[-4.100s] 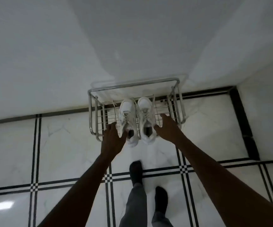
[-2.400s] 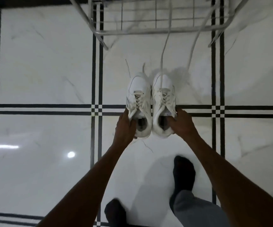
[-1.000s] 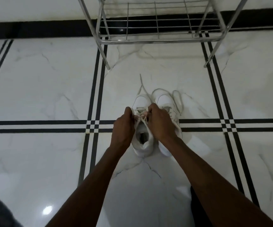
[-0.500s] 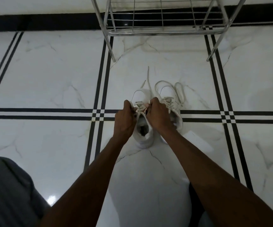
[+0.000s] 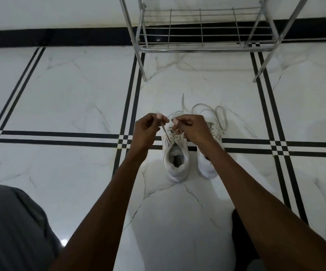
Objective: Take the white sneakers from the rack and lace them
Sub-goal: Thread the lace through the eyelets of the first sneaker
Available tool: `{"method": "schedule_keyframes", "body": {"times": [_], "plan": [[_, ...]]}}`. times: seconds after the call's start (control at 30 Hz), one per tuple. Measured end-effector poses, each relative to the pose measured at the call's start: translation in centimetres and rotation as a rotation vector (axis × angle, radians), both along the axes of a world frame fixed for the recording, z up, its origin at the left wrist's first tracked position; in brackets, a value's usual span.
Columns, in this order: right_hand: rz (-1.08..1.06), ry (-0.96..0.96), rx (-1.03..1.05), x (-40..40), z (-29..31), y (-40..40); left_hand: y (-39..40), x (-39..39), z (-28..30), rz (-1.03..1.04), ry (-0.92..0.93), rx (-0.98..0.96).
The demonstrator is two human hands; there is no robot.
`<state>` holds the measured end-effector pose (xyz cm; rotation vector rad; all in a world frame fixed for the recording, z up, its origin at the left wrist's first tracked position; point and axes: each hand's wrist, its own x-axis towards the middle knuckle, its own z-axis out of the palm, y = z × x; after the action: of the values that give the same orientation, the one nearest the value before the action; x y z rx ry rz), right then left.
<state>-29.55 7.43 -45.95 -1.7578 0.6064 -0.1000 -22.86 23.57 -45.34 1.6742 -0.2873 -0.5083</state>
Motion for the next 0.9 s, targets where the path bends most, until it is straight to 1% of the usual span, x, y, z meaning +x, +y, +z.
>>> {"method": "schedule_keyframes", "body": {"times": [0.1,0.17,0.2,0.27,0.33,0.4,0.47,0.5,0.63,0.7,0.73,0.77,0.8,0.9], "plan": [[0.334,0.076,-0.113,0.5,1.0,0.4,-0.4,1.0,1.0,-0.045,-0.124,0.01],[0.524,0.147,-0.085,0.6,1.9,0.7,-0.4,1.3,1.2,-0.101,-0.128,0.029],[0.551,0.155,-0.091,0.7,2.2,0.7,-0.3,1.3,0.9,-0.13,-0.102,0.029],[0.491,0.129,-0.175,0.8,2.7,0.4,-0.1,1.2,0.3,-0.171,-0.055,0.034],[0.409,0.098,-0.286,0.8,2.6,-0.3,-0.1,0.9,-0.4,-0.202,-0.026,0.093],[0.435,0.111,-0.352,0.7,2.7,-1.2,-0.3,0.5,-0.8,-0.231,-0.001,0.129],[0.485,0.128,-0.363,0.6,2.9,-2.0,-0.7,0.3,-0.9,-0.241,0.022,0.13],[0.475,0.122,-0.369,0.6,2.9,-2.3,-1.0,0.2,-1.0,-0.235,0.028,0.126],[0.324,0.017,-0.441,0.5,2.4,-2.4,-1.7,-0.1,-1.8,-0.157,0.105,0.138],[0.225,-0.016,-0.402,0.4,1.6,-2.2,-1.8,-0.2,-2.1,-0.168,0.097,0.137],[0.172,-0.02,-0.332,0.3,1.2,-2.2,-1.8,-0.2,-2.1,-0.172,0.089,0.144],[0.126,-0.019,-0.251,0.3,1.0,-2.3,-1.6,-0.2,-2.1,-0.178,0.064,0.16],[0.093,-0.017,-0.179,0.2,0.8,-2.4,-1.4,0.0,-2.3,-0.186,-0.004,0.201],[0.059,-0.033,-0.052,0.0,0.9,-2.8,-0.4,1.3,-3.9,-0.136,-0.333,0.436]]}}
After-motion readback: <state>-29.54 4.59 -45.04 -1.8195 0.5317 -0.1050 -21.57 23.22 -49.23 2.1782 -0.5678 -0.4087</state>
